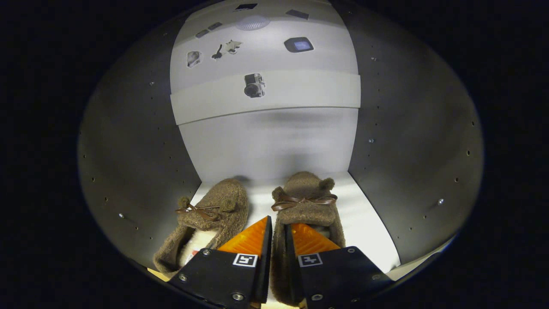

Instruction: Open the shoe cabinet door, grab the shoes and put them into the shoe cabinet, then close the shoe cabinet door.

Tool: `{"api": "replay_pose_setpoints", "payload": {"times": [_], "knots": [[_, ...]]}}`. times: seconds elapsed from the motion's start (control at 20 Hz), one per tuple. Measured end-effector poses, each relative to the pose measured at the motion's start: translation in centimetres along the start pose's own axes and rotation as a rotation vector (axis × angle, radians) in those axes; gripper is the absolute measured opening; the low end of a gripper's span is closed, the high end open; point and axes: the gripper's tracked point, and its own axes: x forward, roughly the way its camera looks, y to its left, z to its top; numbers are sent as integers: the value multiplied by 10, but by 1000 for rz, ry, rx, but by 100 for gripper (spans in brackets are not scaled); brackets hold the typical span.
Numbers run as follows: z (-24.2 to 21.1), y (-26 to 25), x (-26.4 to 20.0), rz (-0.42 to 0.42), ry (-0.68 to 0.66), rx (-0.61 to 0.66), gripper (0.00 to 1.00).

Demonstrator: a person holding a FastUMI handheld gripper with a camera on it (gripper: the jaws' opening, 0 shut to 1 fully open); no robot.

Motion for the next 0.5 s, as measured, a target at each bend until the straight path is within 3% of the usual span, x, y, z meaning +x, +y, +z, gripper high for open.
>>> {"api": "replay_pose_setpoints", "payload": {"times": [0.25,0.5], "knots": [[9,1,-48,-10,-69,-20,21],[21,12,-130,-4,-181,-32,21]]}}
